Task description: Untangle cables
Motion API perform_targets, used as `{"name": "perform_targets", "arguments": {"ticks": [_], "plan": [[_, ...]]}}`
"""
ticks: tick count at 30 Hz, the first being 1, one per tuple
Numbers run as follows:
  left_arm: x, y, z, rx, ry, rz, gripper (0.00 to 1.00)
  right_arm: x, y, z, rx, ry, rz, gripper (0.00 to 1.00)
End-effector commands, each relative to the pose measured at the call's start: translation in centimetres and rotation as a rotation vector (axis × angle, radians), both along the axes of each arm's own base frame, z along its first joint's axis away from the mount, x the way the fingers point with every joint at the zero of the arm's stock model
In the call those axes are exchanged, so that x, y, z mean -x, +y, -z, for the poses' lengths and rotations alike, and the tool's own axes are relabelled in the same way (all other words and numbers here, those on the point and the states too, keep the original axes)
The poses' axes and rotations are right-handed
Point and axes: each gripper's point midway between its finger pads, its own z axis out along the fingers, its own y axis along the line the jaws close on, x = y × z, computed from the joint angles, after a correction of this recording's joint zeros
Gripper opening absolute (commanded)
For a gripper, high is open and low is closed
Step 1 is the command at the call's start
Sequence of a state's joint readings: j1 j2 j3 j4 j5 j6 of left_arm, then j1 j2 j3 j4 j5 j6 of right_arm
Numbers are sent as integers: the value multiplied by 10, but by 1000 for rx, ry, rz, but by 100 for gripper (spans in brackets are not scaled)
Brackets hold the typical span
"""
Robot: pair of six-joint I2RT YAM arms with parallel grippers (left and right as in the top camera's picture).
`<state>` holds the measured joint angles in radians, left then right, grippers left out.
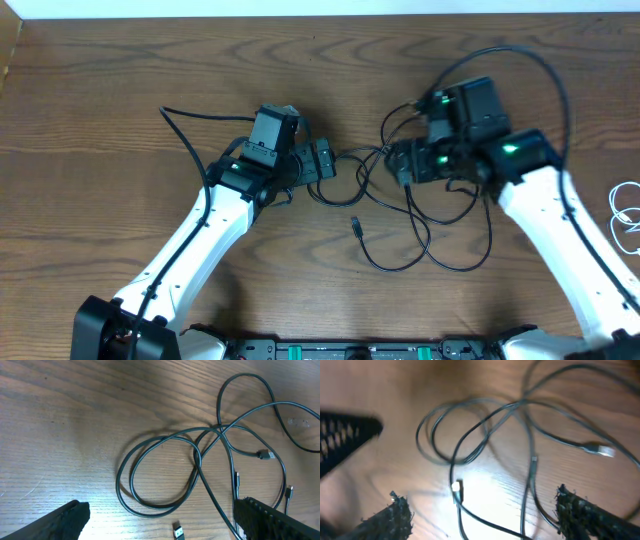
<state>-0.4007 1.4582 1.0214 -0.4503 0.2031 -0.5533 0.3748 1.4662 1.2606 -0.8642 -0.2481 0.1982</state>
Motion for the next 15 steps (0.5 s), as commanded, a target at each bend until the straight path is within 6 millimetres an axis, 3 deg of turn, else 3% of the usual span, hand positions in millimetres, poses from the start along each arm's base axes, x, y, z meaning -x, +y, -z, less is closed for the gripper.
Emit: {"name": "perform_targets", "arguments": {"ticks": [1,6,10,15], "plan": [[-1,3,2,-12,4,-8,99,18,27,26,58,11,-273,94],[-1,3,2,-12,4,-8,99,38,39,61,122,113,-412,95],[-1,3,2,-12,4,-8,99,45,44,90,170,188,-445,83],[-1,3,2,-12,4,-8,99,47,44,110,188,249,-444,66]]}}
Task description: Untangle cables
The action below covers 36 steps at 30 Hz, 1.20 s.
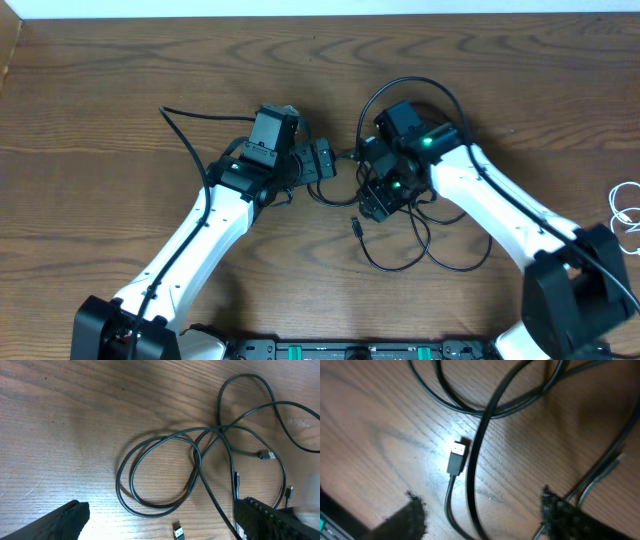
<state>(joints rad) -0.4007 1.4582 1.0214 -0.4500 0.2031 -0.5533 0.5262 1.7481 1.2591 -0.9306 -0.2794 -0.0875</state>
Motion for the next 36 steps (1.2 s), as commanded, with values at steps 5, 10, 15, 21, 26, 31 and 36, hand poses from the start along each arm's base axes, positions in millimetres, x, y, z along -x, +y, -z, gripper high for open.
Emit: {"name": "perform_targets", "arguments": {"ticks": [5,10,15,21,26,31,36], "plan": [[-1,3,2,-12,5,-8,99,1,1,12,13,18,-20,25],[-1,3,2,-12,4,-7,99,-6,2,-4,-8,-13,2,1],[-1,3,2,-12,5,-8,99,-20,-1,-64,-79,-82,34,1],[-1,3,2,-12,5,-8,99,-33,8,-188,-324,-305,29,1],[-1,3,2,-12,5,-8,99,-26,5,-295,-513,-545,-4,1],[-1,3,2,-12,4,-7,99,1,10,-362,-717,-680,-114,1],[-1,3,2,-12,5,-8,99,-34,-38,-348,-432,-819,118,1]]}}
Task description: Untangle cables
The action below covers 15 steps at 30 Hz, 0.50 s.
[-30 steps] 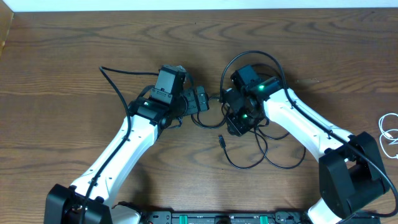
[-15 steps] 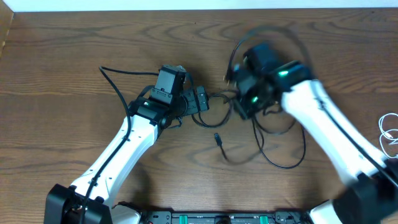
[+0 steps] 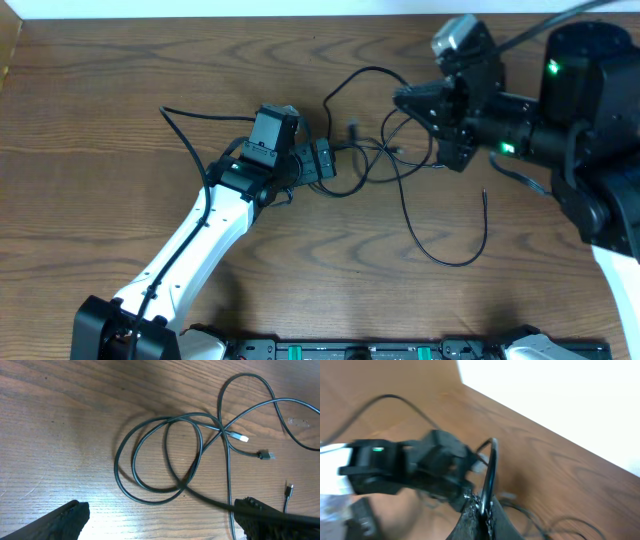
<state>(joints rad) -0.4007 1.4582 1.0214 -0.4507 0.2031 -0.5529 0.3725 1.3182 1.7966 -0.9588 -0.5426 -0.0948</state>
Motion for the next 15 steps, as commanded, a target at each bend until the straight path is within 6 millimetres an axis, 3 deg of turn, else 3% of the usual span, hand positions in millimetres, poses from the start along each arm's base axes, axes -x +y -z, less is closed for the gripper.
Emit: {"name": "perform_targets", "arguments": {"ticks": [1,5,7,9,12,15], "plan": [[-1,3,2,-12,4,-8,99,-36,-46,14,148,-32,296,1],[-1,3,2,-12,4,-8,99,-64,-112,17,260,-51,685,1],[-1,3,2,-12,4,-8,99,-68,-144,13,287,-60,864,1],[-1,3,2,-12,4,-8,99,-70,-161,9,297,-73,952,1],[-1,3,2,-11,4,-8,99,-73,-164,0,254,-96,954,1],[-1,3,2,-12,4,-8,99,-72,-144,-23,123,-145,831,1]]}}
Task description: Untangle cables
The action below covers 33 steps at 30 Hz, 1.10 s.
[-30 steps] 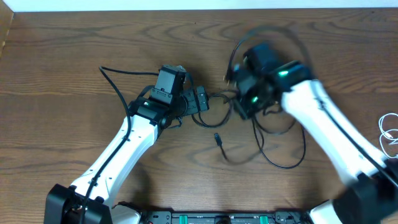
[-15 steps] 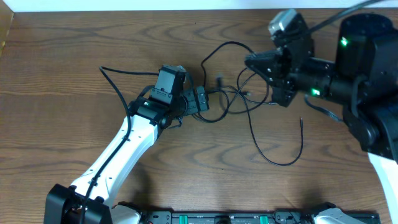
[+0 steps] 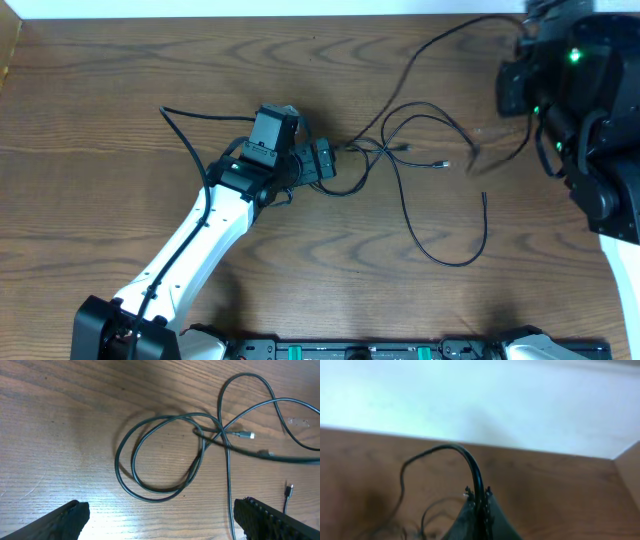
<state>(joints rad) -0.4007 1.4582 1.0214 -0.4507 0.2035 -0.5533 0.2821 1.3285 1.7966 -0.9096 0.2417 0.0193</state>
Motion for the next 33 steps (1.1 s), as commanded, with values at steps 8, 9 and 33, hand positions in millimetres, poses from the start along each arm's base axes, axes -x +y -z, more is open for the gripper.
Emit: {"name": "perform_targets", "arguments": {"ticks": [8,9,33], "plan": [[-1,3,2,-12,4,-8,99,41,7,-125,-331,-401,-274,1],[-1,3,2,-12,4,-8,99,42,2,-126,-354,-401,-272,1],[-1,3,2,-12,4,-8,99,-12,-34,189,-453,793,-79,1]]}}
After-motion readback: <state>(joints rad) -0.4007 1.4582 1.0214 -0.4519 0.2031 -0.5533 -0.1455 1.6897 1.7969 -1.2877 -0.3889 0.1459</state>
